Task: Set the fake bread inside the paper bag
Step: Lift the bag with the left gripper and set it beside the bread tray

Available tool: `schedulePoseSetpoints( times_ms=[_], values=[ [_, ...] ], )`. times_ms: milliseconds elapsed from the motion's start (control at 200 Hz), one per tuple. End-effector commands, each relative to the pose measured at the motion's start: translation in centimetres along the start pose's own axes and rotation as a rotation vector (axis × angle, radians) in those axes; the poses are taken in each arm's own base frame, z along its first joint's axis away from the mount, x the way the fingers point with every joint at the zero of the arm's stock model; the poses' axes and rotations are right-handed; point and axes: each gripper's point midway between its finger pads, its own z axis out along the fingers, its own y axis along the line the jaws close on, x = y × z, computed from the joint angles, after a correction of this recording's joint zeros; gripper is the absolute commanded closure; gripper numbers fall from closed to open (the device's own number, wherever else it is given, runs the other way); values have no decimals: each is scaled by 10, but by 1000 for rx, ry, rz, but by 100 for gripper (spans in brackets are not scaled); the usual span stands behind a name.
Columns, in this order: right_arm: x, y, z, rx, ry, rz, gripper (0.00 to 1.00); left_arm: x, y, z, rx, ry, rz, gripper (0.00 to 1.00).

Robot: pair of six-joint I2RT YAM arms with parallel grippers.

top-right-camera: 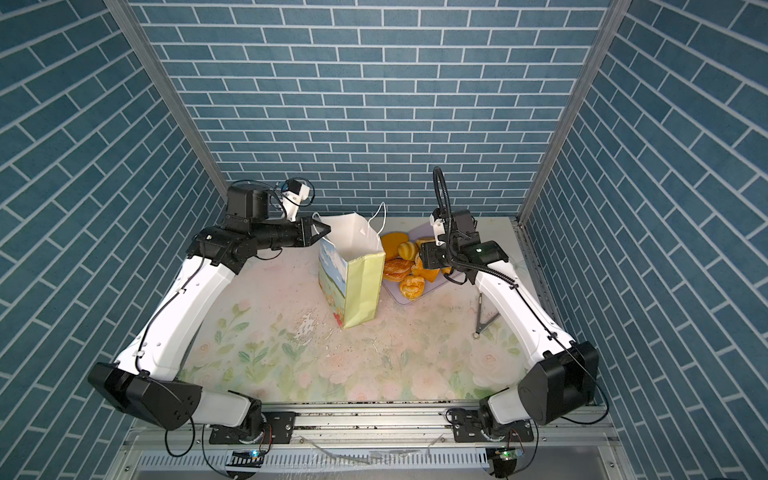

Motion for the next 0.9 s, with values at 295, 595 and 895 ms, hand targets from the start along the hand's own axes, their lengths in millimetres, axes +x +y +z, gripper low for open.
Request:
schedulePoseSetpoints(
  times_ms=[295,595,895],
  values=[
    [1,4,1,-4,18,17,33,50,33,-1,-48,11,-23,100],
    [2,6,7,-11,33,28,30,57,59,-23,-142,9,-61,87],
    [13,-18,2,131,84,121,23,44,55,-36,-182,-16,-41,38]
  ],
)
